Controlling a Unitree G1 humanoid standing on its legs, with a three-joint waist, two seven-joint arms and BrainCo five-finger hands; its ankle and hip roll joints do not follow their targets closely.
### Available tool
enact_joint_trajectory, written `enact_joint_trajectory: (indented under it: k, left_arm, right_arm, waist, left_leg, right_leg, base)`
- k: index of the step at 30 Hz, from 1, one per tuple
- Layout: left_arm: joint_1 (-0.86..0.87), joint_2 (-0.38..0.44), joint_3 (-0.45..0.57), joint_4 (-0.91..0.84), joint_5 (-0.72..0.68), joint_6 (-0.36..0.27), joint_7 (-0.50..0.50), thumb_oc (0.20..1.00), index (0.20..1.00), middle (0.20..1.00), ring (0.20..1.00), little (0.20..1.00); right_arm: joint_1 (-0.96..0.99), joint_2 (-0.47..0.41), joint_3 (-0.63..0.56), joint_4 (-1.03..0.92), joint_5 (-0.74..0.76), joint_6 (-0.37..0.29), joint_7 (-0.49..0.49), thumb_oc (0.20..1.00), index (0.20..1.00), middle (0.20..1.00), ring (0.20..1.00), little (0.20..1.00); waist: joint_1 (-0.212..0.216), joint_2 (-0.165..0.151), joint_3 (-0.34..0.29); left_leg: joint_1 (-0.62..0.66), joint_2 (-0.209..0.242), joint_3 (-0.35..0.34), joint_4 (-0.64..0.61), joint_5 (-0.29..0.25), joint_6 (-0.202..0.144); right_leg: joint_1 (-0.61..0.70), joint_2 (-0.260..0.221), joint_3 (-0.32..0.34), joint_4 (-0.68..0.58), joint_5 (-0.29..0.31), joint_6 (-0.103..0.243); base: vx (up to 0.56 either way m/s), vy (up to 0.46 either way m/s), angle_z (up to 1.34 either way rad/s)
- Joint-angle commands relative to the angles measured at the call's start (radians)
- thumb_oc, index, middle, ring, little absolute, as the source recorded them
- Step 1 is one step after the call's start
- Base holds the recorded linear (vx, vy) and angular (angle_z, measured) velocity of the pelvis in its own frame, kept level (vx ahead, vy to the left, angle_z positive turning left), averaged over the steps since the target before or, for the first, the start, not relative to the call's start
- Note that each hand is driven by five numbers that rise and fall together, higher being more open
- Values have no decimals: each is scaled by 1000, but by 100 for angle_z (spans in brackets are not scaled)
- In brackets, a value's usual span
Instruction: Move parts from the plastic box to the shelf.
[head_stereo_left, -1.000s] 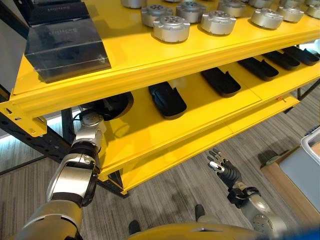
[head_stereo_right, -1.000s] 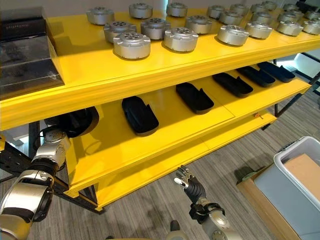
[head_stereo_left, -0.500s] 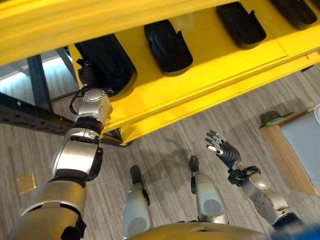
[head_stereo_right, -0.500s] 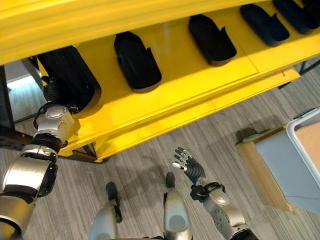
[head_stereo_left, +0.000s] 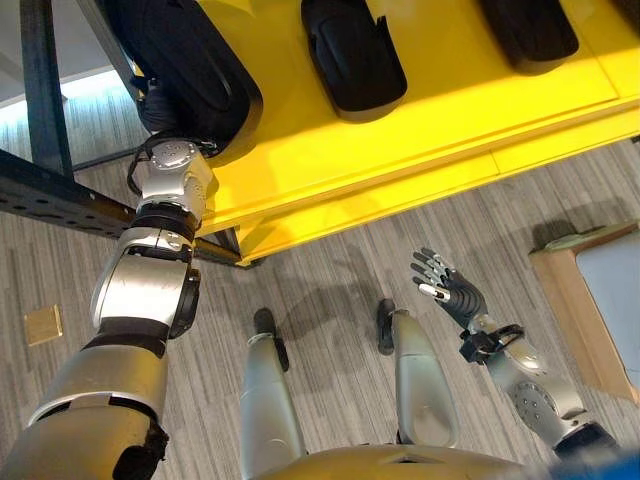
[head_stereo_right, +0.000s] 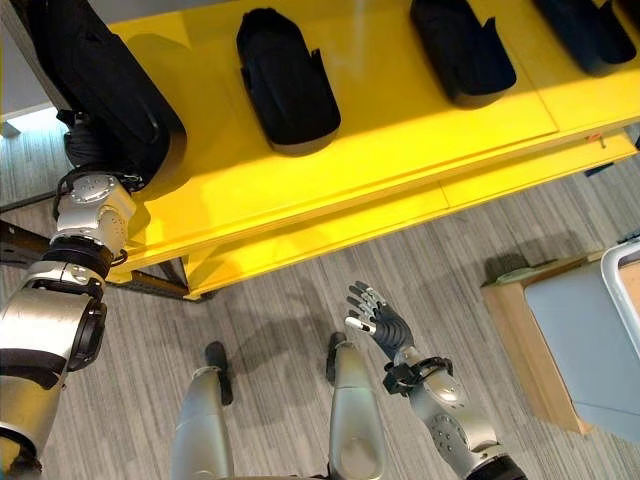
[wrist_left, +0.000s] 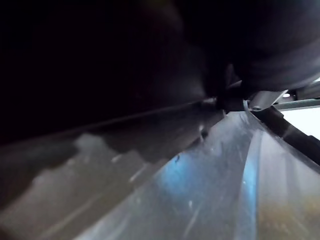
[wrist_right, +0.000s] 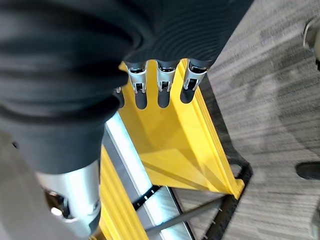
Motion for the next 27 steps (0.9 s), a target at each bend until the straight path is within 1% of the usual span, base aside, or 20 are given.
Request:
enact_joint_trajectory:
  k: [1, 7, 11, 13, 15, 19, 27]
  left_arm:
    - [-23, 72, 0, -14, 8, -74, 5, 200, 200, 200, 200, 200]
    - [-66, 105, -45, -1, 58, -66, -3, 200, 200, 200, 200, 200]
    - [-83, 115, -69, 9, 80, -59, -9, 200, 200, 200, 200, 200]
    - [-77, 118, -64, 11, 64, -64, -15, 200, 200, 200, 200, 200]
    - [-72, 132, -71, 26, 84, -54, -23, 200, 200, 200, 200, 200]
    - [-10, 129, -45, 7, 86, -54, -31, 200, 200, 200, 200, 200]
    - [10, 125, -34, -15, 61, -64, -29, 200, 200, 200, 200, 200]
  right_arm:
    - [21, -12, -24, -29, 17, -47, 10, 1000, 1000, 1000, 1000, 1000]
    - [28, -29, -50, -39, 31, -52, 20, 1000, 1000, 1000, 1000, 1000]
    - [36, -32, -50, -44, 39, -47, 28, 1000, 1000, 1000, 1000, 1000]
    - [37, -33, -53, -41, 41, -47, 28, 1000, 1000, 1000, 1000, 1000]
    - [33, -38, -54, -42, 43, -47, 33, 1000, 1000, 1000, 1000, 1000]
    - [35, -53, -59, -49, 52, -40, 40, 1000, 1000, 1000, 1000, 1000]
    - [40, -72, -65, -60, 55, -38, 43, 1000, 1000, 1000, 1000, 1000]
  waist:
    - [1, 20, -82]
    - [-6, 26, -102]
    - [-9, 25, -103]
    - [-7, 25, -98]
    - [-6, 23, -94]
    - [4, 20, -74]
    - [9, 18, -62]
  left_leg:
    - [5, 37, -35, -15, -46, -5]
    - [-34, 38, -33, -15, -40, -1]
    - [-53, 38, -35, -2, -42, 2]
    - [-59, 39, -34, 1, -43, 3]
    - [-70, 38, -39, 6, -42, 3]
    - [-111, 36, -43, 29, -43, 5]
    - [-157, 34, -51, 50, -47, 7]
  right_leg:
    - [8, -41, 36, -90, 56, 63]
    - [-42, -41, 46, -85, 64, 65]
    - [-59, -41, 54, -79, 63, 66]
    - [-64, -42, 56, -76, 59, 67]
    - [-74, -42, 58, -69, 55, 64]
    - [-111, -41, 62, -43, 47, 55]
    - [-147, -44, 64, -28, 44, 53]
  base:
    - [0, 0, 0]
    - [0, 3, -1]
    - [11, 15, -5]
    - [42, 19, -8]
    - [41, 5, -4]
    - [7, 8, 2]
    - [0, 0, 0]
